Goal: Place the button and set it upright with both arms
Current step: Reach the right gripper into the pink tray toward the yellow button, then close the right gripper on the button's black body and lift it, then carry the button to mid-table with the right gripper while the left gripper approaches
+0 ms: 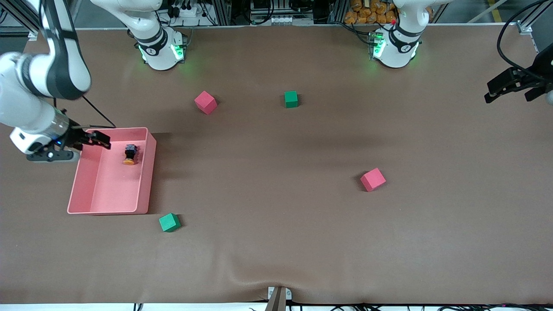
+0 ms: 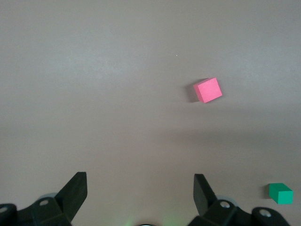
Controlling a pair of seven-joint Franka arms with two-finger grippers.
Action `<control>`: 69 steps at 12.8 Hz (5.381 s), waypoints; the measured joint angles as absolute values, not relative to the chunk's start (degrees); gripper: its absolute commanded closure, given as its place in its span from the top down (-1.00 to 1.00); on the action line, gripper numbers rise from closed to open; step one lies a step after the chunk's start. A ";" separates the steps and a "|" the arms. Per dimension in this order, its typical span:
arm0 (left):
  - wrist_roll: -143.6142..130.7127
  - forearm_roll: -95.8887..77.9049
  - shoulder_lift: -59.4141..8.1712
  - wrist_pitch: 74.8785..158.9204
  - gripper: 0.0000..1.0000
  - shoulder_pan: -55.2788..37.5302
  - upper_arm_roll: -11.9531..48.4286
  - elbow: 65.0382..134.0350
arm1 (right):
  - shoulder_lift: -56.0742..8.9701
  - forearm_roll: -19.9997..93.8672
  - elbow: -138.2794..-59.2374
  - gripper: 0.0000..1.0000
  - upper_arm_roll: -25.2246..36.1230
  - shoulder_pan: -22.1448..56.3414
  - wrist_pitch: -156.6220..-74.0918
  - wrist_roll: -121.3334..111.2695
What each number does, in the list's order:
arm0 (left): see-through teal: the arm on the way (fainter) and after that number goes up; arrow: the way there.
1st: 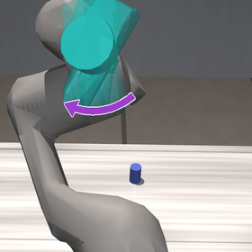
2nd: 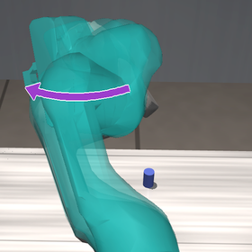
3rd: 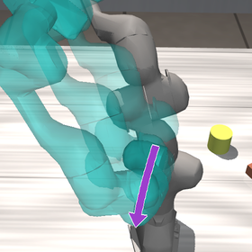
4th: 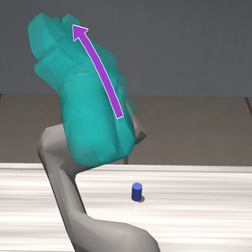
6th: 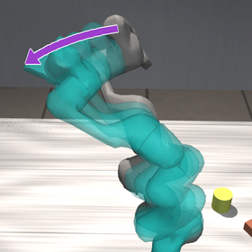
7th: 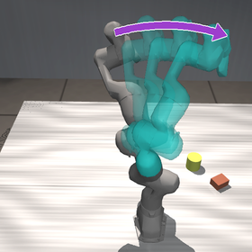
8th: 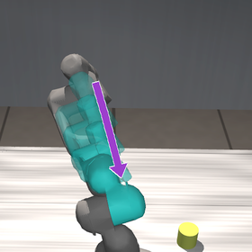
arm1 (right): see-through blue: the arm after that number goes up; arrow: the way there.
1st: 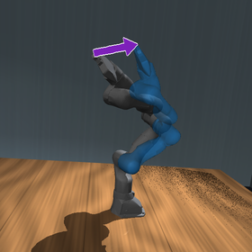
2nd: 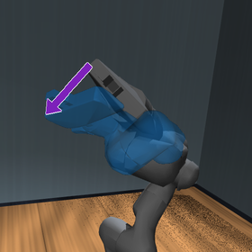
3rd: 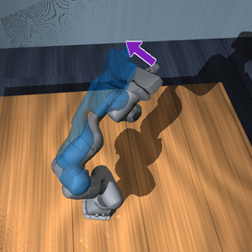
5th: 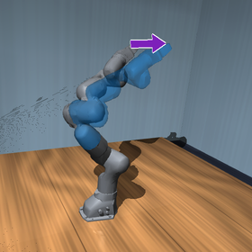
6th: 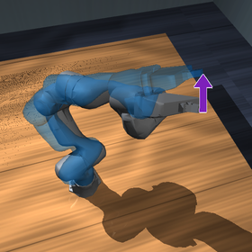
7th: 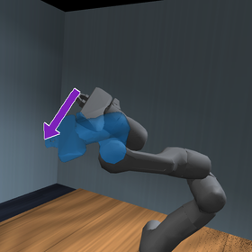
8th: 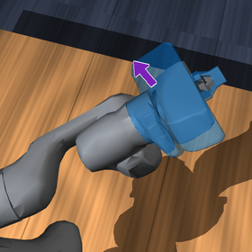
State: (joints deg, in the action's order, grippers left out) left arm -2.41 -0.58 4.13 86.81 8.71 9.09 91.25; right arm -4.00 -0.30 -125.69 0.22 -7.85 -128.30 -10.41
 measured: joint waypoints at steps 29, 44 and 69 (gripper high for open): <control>-2.37 0.76 3.62 87.04 1.00 0.09 1.52 90.09 | -20.00 -0.22 -134.75 -1.00 0.44 -9.70 -151.35 -13.05; -2.47 0.71 1.19 88.34 1.00 -0.14 1.63 90.21 | -11.48 -0.18 -113.04 -1.00 -1.43 11.41 -123.22 -10.28; -18.44 -8.59 -25.94 95.35 1.00 -8.47 7.99 88.54 | -42.02 -0.37 -70.47 1.00 0.75 34.15 -118.85 35.42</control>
State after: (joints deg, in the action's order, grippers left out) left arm -18.44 -8.59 -25.94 95.35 -8.47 7.99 88.54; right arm -42.02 -0.37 -70.47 0.75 34.15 -118.85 35.42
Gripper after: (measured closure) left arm 0.000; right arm 0.000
